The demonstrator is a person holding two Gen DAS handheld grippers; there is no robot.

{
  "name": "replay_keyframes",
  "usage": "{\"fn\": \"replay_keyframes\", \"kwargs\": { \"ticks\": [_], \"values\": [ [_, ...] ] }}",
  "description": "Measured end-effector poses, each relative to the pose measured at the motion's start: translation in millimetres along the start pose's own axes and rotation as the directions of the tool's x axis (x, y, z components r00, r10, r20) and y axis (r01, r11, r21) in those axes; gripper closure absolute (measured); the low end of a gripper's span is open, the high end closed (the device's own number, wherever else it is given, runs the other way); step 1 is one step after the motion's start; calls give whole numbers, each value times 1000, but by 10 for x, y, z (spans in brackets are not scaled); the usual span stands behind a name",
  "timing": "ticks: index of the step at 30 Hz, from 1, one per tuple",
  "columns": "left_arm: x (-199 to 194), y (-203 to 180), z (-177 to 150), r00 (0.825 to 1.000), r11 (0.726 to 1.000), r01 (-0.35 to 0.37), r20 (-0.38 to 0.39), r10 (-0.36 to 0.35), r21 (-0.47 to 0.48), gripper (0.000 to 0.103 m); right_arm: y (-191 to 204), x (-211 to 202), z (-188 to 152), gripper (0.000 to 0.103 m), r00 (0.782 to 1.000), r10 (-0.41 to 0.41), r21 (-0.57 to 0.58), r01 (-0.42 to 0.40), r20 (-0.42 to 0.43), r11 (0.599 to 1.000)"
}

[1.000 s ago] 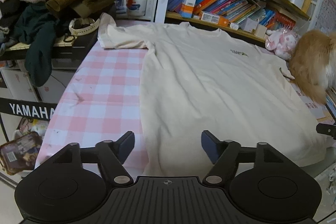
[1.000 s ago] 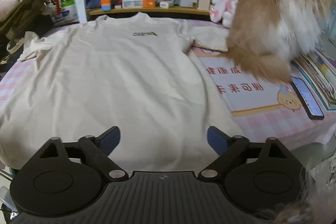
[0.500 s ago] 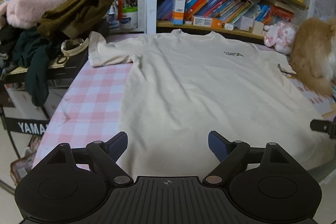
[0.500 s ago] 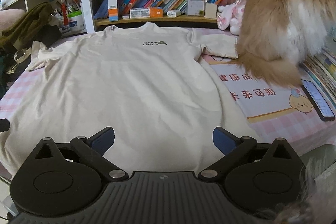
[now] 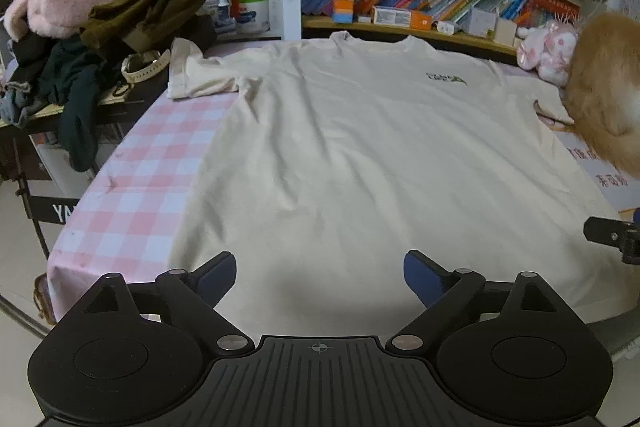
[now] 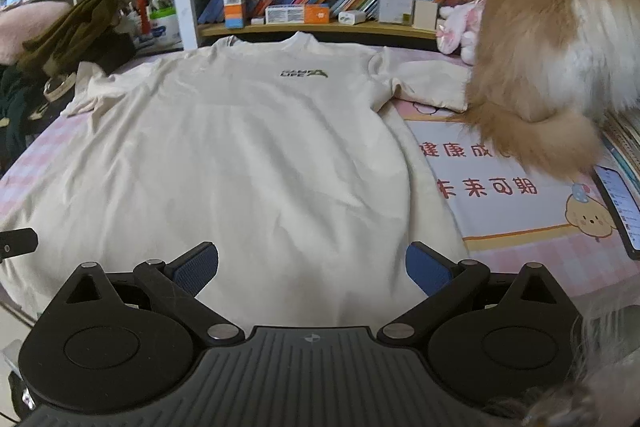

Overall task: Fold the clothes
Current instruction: 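Open both grippers and withdraw from the flattened T-shirt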

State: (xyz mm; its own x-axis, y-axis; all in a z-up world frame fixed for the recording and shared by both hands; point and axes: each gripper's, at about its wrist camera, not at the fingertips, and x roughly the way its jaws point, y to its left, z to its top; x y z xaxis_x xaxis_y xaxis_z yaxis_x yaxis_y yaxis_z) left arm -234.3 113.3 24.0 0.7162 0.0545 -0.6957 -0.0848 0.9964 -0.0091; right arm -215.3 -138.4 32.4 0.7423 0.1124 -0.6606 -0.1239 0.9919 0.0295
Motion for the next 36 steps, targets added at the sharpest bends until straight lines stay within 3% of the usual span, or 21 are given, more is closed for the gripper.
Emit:
{"fn": "replay_keyframes", "kwargs": {
  "ticks": [15,28,36],
  "values": [
    [219,167,158,1000,999,27,-7,-27,30,9,77,157,63,1,1000,-13,23,14,-21,1000],
    [755,906,740,994,994,105,7,-106,31,9,678,385,376,1,995,-98,67,97,19,993],
    [1149,1528,1076,992,989,122,-17,-124,-89,9,1026,520,483,1,991,-137,88,135,8,987]
  ]
}}
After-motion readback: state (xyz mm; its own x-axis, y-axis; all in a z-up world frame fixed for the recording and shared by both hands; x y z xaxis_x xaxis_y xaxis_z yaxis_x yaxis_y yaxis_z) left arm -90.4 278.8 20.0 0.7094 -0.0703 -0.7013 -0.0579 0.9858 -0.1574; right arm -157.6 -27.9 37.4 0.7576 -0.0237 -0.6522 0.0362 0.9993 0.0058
